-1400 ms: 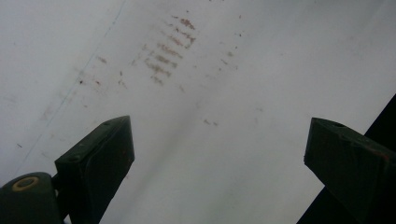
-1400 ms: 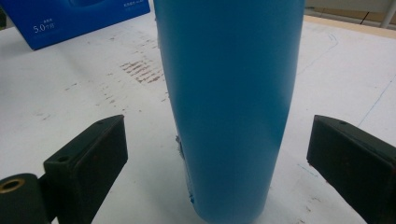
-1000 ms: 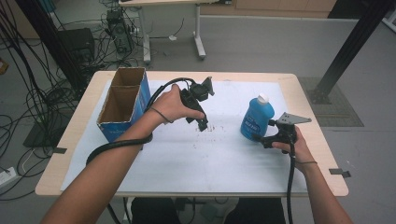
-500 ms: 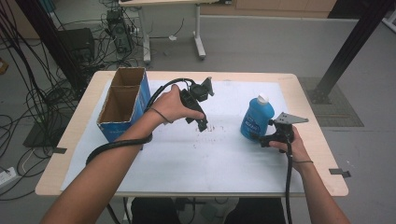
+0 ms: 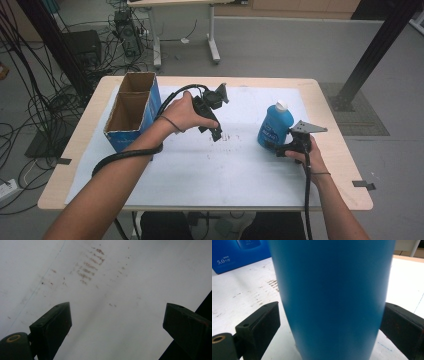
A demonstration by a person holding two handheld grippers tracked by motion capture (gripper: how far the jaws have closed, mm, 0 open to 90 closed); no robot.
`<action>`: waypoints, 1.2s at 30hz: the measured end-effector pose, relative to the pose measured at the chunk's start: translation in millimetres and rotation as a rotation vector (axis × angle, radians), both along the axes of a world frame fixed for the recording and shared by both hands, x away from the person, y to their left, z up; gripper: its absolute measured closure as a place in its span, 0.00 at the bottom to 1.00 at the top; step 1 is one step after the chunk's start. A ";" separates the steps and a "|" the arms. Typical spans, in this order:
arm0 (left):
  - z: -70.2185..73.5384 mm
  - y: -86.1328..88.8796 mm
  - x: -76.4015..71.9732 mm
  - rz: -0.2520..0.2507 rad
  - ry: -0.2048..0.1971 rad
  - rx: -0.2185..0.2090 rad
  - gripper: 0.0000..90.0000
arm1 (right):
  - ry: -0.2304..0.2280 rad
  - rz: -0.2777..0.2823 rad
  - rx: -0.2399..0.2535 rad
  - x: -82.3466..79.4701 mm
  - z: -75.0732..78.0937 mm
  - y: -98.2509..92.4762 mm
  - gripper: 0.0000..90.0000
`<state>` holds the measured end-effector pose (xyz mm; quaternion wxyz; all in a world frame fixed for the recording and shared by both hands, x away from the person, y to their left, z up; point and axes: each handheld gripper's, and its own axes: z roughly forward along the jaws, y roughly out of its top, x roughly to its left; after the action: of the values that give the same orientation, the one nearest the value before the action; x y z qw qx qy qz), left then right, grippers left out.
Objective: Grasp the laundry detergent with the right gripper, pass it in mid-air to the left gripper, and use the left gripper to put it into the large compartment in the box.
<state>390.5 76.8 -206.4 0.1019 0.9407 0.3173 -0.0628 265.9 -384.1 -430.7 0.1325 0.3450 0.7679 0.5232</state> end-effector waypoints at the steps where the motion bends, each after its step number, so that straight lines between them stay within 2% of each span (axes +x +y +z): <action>1: -0.1 -0.1 0.0 -0.001 0.000 0.000 0.10 | -0.002 0.001 0.004 0.2 -0.9 0.0 0.06; 36: -2.2 -2.3 -0.8 -0.001 0.001 0.012 0.10 | -0.012 -0.014 0.022 -2.9 -3.8 -0.2 0.06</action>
<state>389.7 74.4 -208.6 0.0961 0.9414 0.3174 -0.0612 262.9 -384.3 -434.5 0.1371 0.3486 0.7589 0.5327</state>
